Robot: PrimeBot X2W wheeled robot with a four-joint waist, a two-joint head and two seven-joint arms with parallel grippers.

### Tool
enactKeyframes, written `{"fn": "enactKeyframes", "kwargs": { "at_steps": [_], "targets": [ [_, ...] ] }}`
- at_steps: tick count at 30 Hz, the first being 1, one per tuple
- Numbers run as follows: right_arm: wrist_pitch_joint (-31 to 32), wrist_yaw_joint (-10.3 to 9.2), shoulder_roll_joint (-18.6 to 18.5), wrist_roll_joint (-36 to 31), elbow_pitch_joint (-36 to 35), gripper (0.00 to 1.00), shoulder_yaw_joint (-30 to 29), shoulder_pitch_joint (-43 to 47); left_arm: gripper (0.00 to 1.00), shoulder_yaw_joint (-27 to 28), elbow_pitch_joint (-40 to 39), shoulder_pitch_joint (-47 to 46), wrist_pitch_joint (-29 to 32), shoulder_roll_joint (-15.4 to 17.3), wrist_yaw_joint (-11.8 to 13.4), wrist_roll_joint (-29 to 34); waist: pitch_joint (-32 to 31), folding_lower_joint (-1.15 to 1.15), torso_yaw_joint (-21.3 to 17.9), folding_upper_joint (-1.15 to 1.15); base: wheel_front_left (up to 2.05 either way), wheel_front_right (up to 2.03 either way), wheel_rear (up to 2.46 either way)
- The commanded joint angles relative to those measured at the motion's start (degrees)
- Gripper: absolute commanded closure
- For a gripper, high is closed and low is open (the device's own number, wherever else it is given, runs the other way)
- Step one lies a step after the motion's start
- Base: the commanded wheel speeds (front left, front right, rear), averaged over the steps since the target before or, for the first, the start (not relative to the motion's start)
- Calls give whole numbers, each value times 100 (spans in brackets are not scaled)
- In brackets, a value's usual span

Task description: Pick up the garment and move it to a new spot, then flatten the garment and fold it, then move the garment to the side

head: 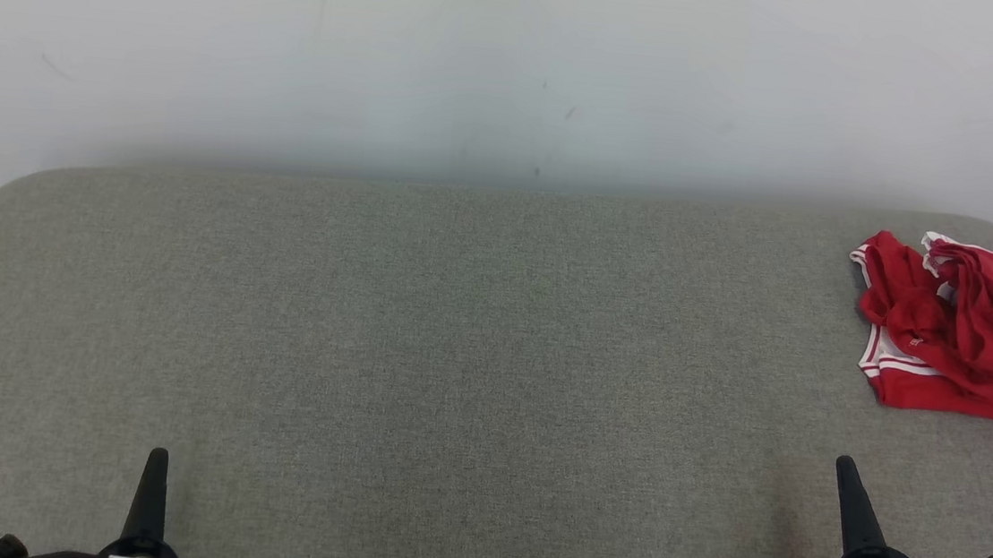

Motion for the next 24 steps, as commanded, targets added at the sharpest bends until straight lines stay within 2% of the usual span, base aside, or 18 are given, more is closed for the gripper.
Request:
{"fn": "enactKeyframes", "kwargs": {
  "at_steps": [1, 24],
  "targets": [
    [45, -7, -31, 128, -30, 100, -29, -97, 100, 21, -29, -134, 26, -1, 4, -137, 0, -1, -1, 0, 0, 0, 0],
    [299, -9, -14, 1142, 28, 100, -146, -200, 100, 58, 36, -244, 303, -18, 6, -1199, 11, -1, -18, 0, 0, 0, 0]
  ]
}}
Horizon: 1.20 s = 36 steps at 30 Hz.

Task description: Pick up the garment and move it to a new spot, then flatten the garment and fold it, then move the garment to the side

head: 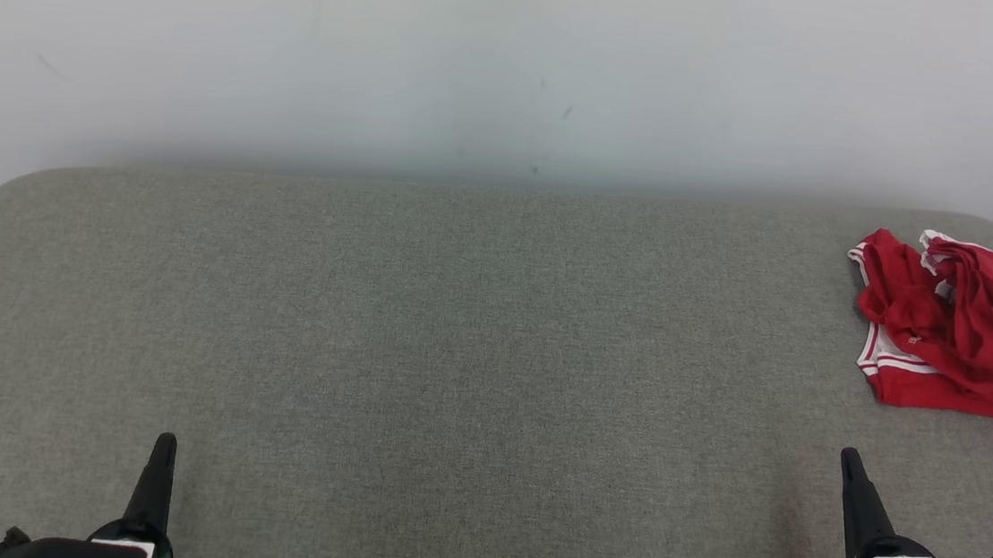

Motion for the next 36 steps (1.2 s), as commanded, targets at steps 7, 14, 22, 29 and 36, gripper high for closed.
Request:
{"fn": "enactKeyframes", "kwargs": {
  "at_steps": [7, 14, 22, 29, 36],
  "targets": [
    [109, -10, -10, 404, 2, 100, -58, -114, 100, 35, 12, -118, 114, -10, 5, -436, 4, 0, -6, -1, 0, 0, 0],
    [165, -11, -4, 668, 20, 100, -92, -118, 100, 44, 29, -160, 177, -16, 5, -708, 7, 0, -12, -1, 0, 0, 0],
    [247, -12, 3, 966, 38, 100, -129, -158, 100, 54, 48, -174, 266, -21, 6, -1011, 11, 0, -18, -1, 0, 0, 0],
    [260, -12, 9, 995, 42, 100, -137, -167, 100, 55, 51, -184, 271, -21, 6, -1061, 12, 0, -20, -1, 0, 0, 0],
    [268, -12, 15, 986, 42, 100, -144, -167, 100, 55, 50, -183, 271, -21, 5, -1061, 12, 0, -20, -1, 0, 0, 0]
  ]
}}
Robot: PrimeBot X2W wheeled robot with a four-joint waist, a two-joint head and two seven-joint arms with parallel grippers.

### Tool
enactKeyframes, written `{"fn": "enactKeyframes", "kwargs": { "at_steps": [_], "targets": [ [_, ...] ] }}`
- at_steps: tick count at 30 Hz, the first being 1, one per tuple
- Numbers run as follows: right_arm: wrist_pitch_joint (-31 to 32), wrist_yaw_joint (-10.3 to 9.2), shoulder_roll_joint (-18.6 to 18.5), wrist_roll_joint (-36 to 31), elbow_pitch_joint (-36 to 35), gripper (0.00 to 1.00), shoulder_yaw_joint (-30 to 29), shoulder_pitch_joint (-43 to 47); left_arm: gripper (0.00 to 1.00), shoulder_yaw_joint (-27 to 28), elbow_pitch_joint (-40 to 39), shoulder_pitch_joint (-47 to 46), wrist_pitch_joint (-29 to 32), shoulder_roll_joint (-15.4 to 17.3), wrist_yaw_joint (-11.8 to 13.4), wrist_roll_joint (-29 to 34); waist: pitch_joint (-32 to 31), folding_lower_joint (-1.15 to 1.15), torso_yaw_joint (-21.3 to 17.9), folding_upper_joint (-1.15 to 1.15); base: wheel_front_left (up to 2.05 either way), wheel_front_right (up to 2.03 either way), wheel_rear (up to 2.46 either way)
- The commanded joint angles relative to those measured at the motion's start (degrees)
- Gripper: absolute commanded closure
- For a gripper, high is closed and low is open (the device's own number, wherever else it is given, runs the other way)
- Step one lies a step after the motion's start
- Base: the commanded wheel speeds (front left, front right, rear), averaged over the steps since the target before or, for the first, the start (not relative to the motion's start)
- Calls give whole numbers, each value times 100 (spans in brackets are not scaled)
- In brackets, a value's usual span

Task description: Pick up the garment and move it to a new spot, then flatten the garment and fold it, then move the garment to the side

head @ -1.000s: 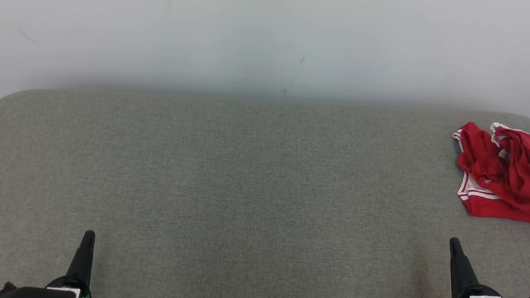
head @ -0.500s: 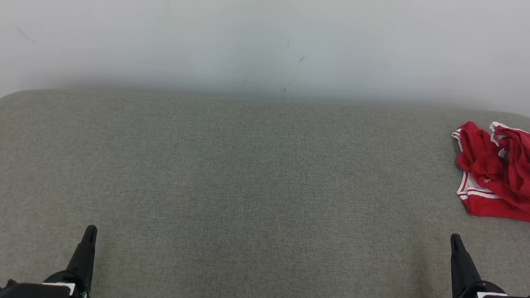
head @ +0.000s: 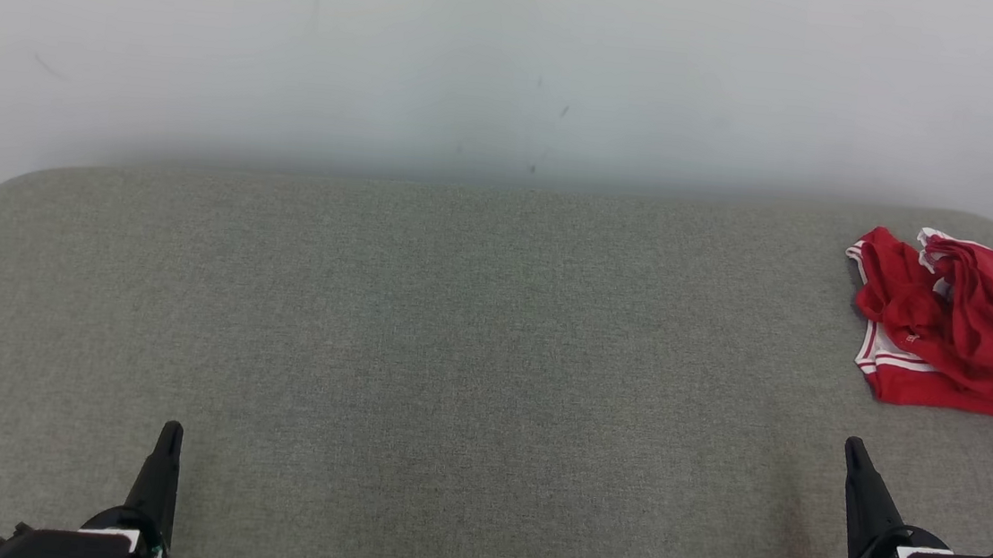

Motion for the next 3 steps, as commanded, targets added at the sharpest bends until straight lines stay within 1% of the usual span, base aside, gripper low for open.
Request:
{"fn": "enactKeyframes", "kwargs": {
  "at_steps": [1, 3],
  "targets": [
    [15, -12, 2, 11, 5, 100, -11, -47, 100, 22, 1, -59, 2, -7, 5, -31, 0, 0, 0, 0, 0, 0, 0],
    [16, -12, 2, 10, 6, 100, -12, -47, 100, 21, -1, -59, 2, -7, 5, -31, 0, 0, 0, 0, 0, 0, 0]
  ]
}}
